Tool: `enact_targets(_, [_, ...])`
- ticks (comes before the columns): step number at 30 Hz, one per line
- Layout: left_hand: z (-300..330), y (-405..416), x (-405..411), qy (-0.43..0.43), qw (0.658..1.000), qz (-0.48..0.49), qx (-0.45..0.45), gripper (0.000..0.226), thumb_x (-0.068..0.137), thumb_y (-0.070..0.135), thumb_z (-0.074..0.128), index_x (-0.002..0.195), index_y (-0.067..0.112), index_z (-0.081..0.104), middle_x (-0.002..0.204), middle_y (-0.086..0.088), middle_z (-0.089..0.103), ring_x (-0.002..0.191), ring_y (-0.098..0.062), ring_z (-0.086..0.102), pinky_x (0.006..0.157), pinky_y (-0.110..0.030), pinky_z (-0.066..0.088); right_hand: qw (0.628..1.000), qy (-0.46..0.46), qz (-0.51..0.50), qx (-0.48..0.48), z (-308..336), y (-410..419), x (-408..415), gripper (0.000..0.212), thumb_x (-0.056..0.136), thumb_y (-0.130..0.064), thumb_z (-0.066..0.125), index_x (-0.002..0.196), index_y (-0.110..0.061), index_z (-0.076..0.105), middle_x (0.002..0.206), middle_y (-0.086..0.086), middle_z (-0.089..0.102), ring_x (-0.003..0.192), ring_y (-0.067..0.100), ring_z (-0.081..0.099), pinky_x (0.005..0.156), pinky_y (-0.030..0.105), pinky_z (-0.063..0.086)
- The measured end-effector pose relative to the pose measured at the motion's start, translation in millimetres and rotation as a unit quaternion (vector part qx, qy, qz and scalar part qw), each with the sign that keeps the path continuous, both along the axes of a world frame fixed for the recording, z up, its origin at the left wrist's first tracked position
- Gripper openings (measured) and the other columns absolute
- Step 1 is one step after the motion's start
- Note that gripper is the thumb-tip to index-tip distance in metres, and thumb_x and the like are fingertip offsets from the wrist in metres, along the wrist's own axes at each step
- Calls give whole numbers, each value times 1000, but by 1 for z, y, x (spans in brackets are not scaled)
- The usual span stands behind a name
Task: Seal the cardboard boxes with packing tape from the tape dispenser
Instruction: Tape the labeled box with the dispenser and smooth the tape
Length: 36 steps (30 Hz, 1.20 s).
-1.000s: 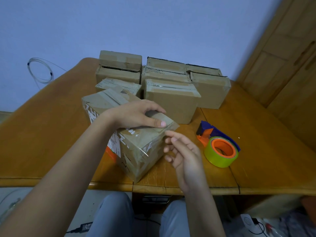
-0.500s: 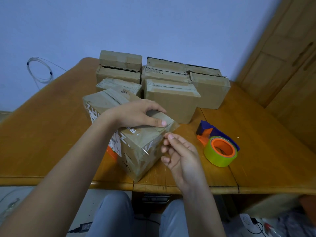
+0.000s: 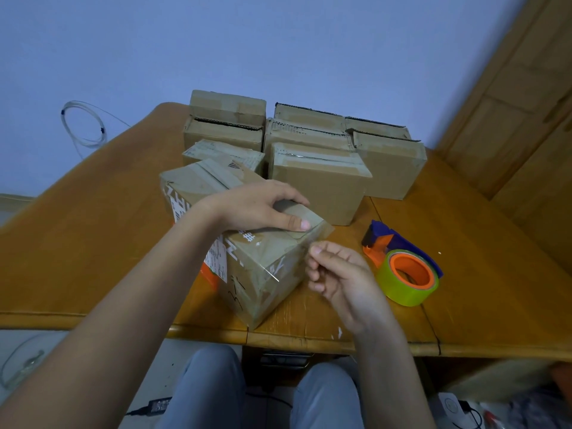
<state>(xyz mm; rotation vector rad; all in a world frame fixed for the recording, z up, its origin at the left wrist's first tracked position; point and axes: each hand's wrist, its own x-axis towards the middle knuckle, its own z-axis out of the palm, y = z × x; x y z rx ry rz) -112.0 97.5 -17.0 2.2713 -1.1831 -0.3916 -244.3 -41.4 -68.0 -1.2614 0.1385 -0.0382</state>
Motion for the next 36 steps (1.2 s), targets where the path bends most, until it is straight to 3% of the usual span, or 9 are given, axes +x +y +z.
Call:
enact_targets(5, [1, 0, -1, -6, 1000, 5, 4, 73, 72, 61, 52, 135, 23, 53, 124, 12, 49, 117, -5, 44, 89, -12, 32, 987, 8, -1, -158, 9, -13, -4, 26, 94, -8, 53, 69, -13, 58, 57, -3, 50, 53, 7, 44, 48, 17, 35])
enact_targets(9, [0, 0, 1, -9, 1000, 5, 7, 72, 74, 61, 51, 136, 25, 51, 131, 12, 48, 120, -3, 41, 88, -9, 30, 970, 0, -134, -205, 2, -33, -18, 19, 93, -8, 53, 76, -11, 61, 61, -4, 54, 56, 6, 49, 50, 16, 38])
enact_targets(12, [0, 0, 0, -13, 1000, 2, 8, 72, 74, 62, 50, 136, 27, 50, 133, 13, 47, 119, -2, 40, 90, -15, 31, 946, -50, -218, -236, -2, -37, -16, 11, 92, -8, 55, 93, -15, 64, 79, -5, 63, 67, 1, 58, 57, 15, 45])
enact_targets(17, [-1, 1, 1, -19, 1000, 1, 4, 71, 75, 63, 51, 137, 27, 50, 133, 12, 48, 120, -2, 40, 96, -21, 30, 956, -72, -176, -222, -11, -20, 6, 40, 91, 1, 56, 122, -25, 55, 115, -9, 62, 103, 2, 60, 88, 23, 49])
enact_targets(21, [-3, 1, 3, -25, 1000, 2, 5, 73, 75, 69, 52, 136, 29, 50, 131, 13, 48, 119, -2, 41, 96, -22, 31, 962, -90, -158, -205, -17, -6, 11, 48, 90, 9, 52, 125, -23, 53, 113, -14, 61, 101, -9, 58, 82, 13, 48])
enact_targets(26, [-5, 0, 5, -20, 1000, 2, -2, 72, 74, 67, 53, 135, 28, 51, 131, 12, 49, 119, -2, 42, 95, -21, 32, 959, -91, -182, -198, -22, -2, 9, 51, 91, 12, 48, 131, -19, 51, 111, -10, 65, 108, 2, 61, 92, 18, 48])
enact_targets(31, [-5, 1, 6, -20, 1000, 3, -7, 71, 76, 69, 55, 134, 29, 52, 130, 14, 49, 118, -1, 40, 88, -9, 29, 961, -89, -172, -197, -25, -2, -1, 58, 95, 9, 44, 142, -24, 38, 112, -20, 65, 110, -9, 56, 90, 7, 42])
enact_targets(34, [-5, 0, 6, -23, 1000, 0, 2, 71, 77, 69, 55, 135, 28, 51, 130, 14, 49, 117, 0, 40, 87, -6, 27, 920, -137, -262, -257, -24, -3, -7, 51, 91, 3, 48, 135, -23, 49, 107, -16, 69, 95, -10, 60, 84, 4, 41])
enact_targets(36, [-4, -1, 5, -21, 1000, -1, 4, 70, 77, 64, 54, 135, 26, 51, 131, 12, 49, 118, -1, 41, 89, -10, 30, 867, -206, -298, -342, -22, 1, -13, 54, 83, -2, 46, 130, -25, 54, 120, -15, 62, 113, -1, 55, 96, 15, 41])
